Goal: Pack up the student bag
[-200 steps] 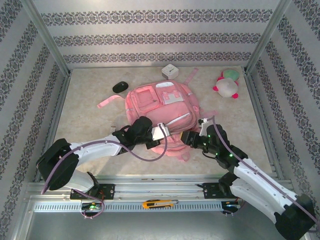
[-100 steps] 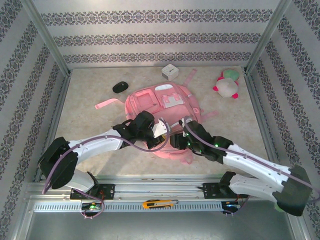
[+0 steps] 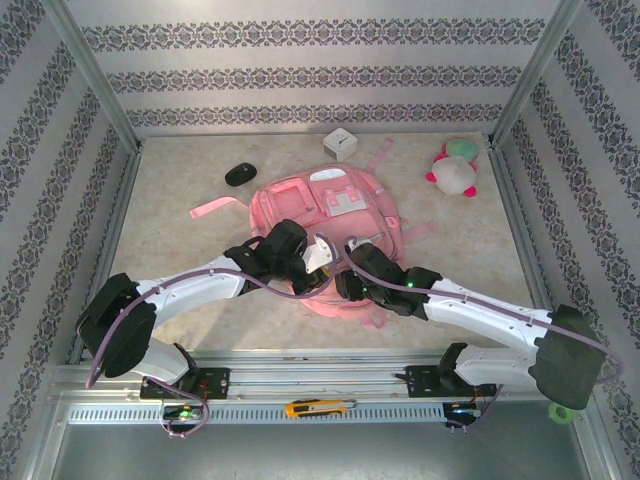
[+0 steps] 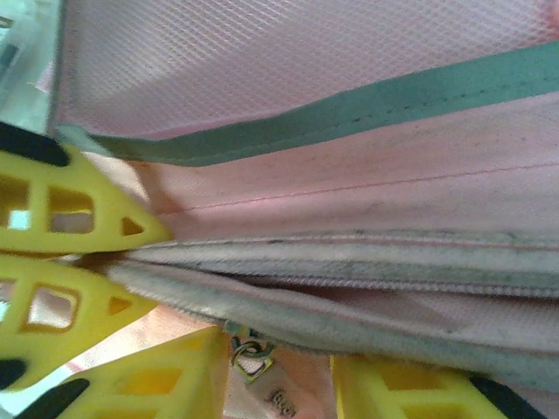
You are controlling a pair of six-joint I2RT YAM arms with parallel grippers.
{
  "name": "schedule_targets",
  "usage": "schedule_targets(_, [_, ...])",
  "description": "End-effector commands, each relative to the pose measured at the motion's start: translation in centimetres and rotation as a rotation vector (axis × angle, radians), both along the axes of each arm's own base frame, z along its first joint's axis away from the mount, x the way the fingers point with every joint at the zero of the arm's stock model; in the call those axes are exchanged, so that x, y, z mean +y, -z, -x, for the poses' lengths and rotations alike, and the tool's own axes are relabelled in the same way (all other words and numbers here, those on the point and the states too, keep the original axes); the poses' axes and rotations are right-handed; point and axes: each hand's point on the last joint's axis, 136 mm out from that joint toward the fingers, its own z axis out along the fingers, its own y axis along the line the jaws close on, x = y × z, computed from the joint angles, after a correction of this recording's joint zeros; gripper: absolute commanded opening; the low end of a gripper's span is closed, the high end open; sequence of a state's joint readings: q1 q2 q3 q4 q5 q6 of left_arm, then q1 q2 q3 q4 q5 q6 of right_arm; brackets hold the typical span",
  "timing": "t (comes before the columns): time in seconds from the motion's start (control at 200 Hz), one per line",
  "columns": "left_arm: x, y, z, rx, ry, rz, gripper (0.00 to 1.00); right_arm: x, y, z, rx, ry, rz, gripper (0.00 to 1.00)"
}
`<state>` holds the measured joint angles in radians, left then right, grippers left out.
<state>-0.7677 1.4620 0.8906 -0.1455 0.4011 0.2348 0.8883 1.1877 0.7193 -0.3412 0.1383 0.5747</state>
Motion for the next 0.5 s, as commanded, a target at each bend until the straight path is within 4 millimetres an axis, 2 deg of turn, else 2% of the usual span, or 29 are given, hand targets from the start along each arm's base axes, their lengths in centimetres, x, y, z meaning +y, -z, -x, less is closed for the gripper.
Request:
schedule_targets(0.0, [-1.0, -2.8, 0.0, 0.013, 0.018, 0.098, 0.00, -0.9, 0.2, -1.1, -0.035, 0.046, 0.073, 0.27])
schedule_targets(0.165, [-0.8, -2.8, -0.2, 0.007, 0.012, 0.092, 0.00, -1.4, 0.2, -1.3, -0.052, 0.058, 0.097, 0.12])
schedule_targets(0.495, [0.4, -2.5, -0.5, -0.001, -0.019, 0.073, 0.00, -4.3, 0.1, -1.2, -0.039, 0.107, 0.103, 0.00])
